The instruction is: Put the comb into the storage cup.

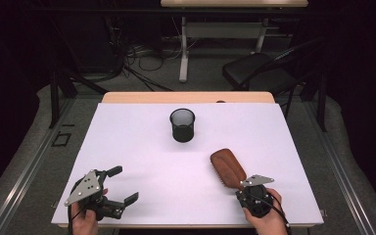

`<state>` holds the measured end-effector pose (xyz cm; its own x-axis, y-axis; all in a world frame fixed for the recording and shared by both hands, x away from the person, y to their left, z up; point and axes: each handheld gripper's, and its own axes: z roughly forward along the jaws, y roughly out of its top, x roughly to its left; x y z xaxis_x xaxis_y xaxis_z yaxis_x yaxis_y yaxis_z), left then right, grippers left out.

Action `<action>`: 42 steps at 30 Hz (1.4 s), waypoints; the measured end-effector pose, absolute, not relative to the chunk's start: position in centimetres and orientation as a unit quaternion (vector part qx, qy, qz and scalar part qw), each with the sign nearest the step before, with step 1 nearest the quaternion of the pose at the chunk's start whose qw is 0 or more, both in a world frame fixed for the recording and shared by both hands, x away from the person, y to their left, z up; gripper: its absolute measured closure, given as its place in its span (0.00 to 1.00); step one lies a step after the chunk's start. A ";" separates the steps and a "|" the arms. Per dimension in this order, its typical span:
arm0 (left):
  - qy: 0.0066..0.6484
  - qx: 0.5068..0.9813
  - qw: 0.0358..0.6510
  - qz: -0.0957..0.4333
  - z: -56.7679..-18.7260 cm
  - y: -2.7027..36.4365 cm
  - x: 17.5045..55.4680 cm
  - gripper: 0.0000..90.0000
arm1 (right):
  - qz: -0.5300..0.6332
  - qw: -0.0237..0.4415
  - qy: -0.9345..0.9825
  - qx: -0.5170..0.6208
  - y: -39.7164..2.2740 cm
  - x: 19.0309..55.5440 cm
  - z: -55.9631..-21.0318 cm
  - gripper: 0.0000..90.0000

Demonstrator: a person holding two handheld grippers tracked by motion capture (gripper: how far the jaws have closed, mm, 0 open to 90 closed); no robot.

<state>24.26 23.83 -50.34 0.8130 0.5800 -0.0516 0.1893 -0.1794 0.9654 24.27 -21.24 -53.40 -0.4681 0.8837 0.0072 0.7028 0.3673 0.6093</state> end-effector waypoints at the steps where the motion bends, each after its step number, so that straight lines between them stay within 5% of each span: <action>1: 0.254 0.750 0.589 0.163 -50.4 23.8 24.3 0.00 | 0.279 0.165 0.809 0.490 -21.3 24.3 -53.4 0.97; 20: 0.255 0.751 0.586 0.166 -50.4 23.8 24.3 0.00 | 0.287 0.159 0.802 0.498 -22.5 24.3 -53.6 0.97; 42: 0.252 0.753 0.585 0.163 -50.4 23.8 24.4 0.00 | 0.327 0.156 0.785 0.503 -23.2 23.8 -52.1 0.82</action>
